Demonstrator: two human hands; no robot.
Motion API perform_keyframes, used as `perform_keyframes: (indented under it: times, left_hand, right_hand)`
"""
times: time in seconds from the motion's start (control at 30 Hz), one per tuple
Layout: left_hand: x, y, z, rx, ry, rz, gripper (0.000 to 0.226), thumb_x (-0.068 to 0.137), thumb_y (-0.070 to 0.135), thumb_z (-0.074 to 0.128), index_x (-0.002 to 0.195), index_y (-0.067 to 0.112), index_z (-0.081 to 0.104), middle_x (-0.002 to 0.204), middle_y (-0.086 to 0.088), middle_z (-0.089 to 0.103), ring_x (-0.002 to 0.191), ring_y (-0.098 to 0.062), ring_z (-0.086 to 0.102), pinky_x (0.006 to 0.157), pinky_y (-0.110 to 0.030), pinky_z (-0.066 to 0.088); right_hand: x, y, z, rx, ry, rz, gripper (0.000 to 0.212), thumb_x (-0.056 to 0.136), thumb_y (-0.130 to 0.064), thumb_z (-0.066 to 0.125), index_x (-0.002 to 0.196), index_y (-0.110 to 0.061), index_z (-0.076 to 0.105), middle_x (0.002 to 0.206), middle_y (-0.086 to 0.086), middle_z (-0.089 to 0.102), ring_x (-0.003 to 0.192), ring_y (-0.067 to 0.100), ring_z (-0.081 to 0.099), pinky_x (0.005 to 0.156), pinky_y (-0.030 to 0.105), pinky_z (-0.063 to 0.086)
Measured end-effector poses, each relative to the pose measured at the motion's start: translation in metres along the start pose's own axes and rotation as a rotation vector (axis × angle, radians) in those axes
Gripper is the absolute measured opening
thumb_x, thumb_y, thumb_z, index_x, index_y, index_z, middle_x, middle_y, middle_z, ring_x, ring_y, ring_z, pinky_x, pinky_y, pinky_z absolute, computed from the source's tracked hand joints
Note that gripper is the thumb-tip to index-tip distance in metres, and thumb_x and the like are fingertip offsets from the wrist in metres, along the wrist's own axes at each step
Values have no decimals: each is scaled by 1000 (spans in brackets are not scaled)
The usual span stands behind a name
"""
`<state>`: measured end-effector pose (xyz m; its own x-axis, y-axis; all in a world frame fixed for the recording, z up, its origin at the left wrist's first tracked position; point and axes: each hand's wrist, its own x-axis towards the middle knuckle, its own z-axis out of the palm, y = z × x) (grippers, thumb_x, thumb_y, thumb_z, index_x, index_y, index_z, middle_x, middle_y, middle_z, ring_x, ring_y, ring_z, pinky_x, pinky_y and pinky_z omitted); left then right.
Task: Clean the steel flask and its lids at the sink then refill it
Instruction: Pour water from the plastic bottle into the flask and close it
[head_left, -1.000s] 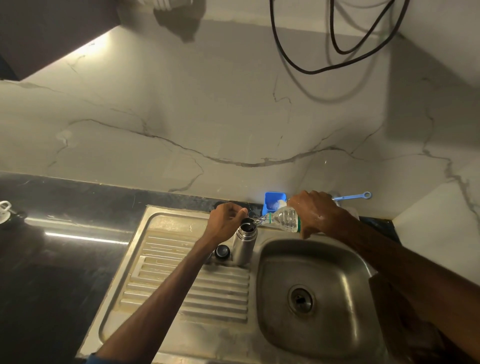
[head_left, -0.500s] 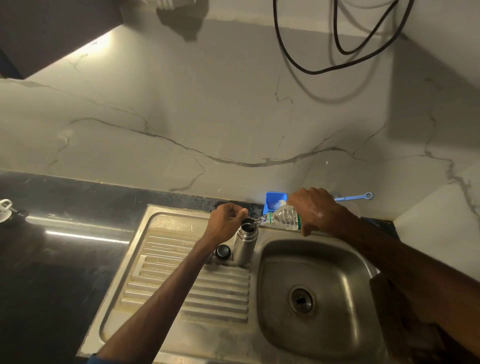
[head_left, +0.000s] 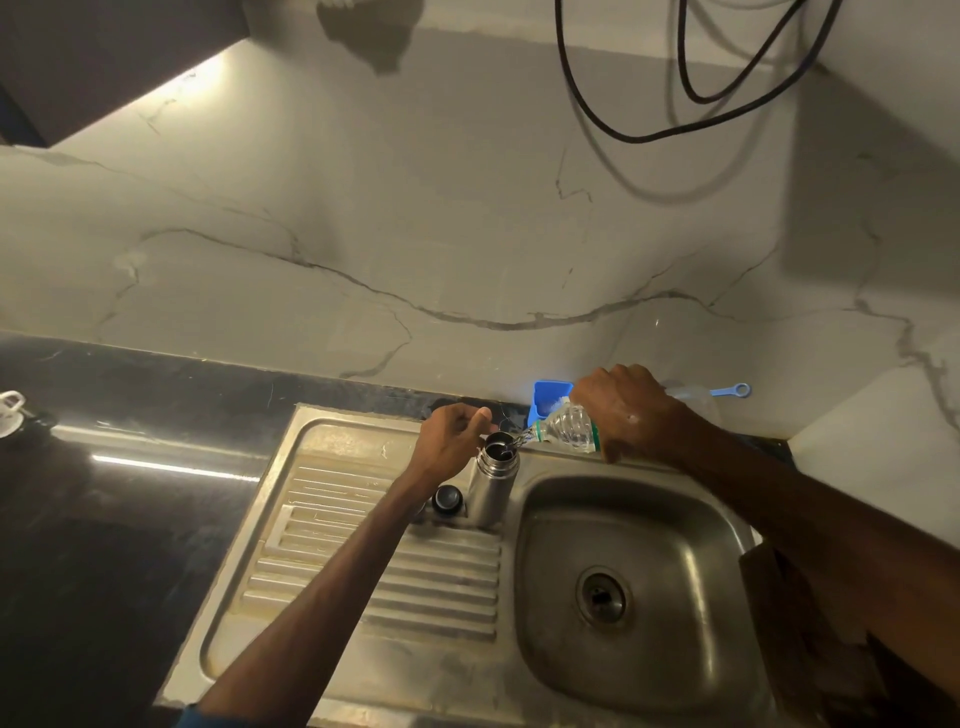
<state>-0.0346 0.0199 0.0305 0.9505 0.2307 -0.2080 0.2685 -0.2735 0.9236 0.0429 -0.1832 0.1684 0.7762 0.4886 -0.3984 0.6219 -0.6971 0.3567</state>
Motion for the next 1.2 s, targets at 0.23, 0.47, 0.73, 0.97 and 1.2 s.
perform_keyframes:
  times: [0.23,0.47,0.73,0.97,1.2]
  left_hand:
    - [0,-1,1,-78,-2,-35,31,105,36,58,106,8,72,94,1,81,84,-22,78,85,-49,63]
    - [1,-5,1,-91,-4,-35,33,104,39,59,107,9,73,94,2,81,84,-21,78,85,-48,63]
    - [2,-6,3,-111,13,-38,31,104,37,60,106,8,72,96,-1,80,87,-21,77,85,-44,63]
    - [0,-3,5,-96,43,-24,31,104,35,61,107,7,73,96,-1,80,88,-16,77,80,-35,62]
    - [0,-1,4,-82,42,-26,29,104,34,61,105,8,74,96,-1,79,88,-17,76,83,-38,64]
  right_hand:
    - [4,-11,-11,-77,-7,-10,46,76,-34,89,111,-14,66,87,-2,62,80,17,60,70,29,45]
    - [12,-26,-22,-180,-25,-15,37,78,-19,88,110,-14,69,89,-2,66,79,17,64,72,29,52]
    - [24,-42,-25,-216,9,-59,31,97,-17,64,128,-13,62,122,7,65,114,31,64,97,42,54]
    - [36,-65,-27,-297,-6,-51,38,99,-36,62,130,-14,62,123,7,66,114,30,63,100,46,47]
    - [42,-88,-34,-472,16,-48,45,100,-51,56,125,-15,63,123,5,67,116,27,62,106,47,38]
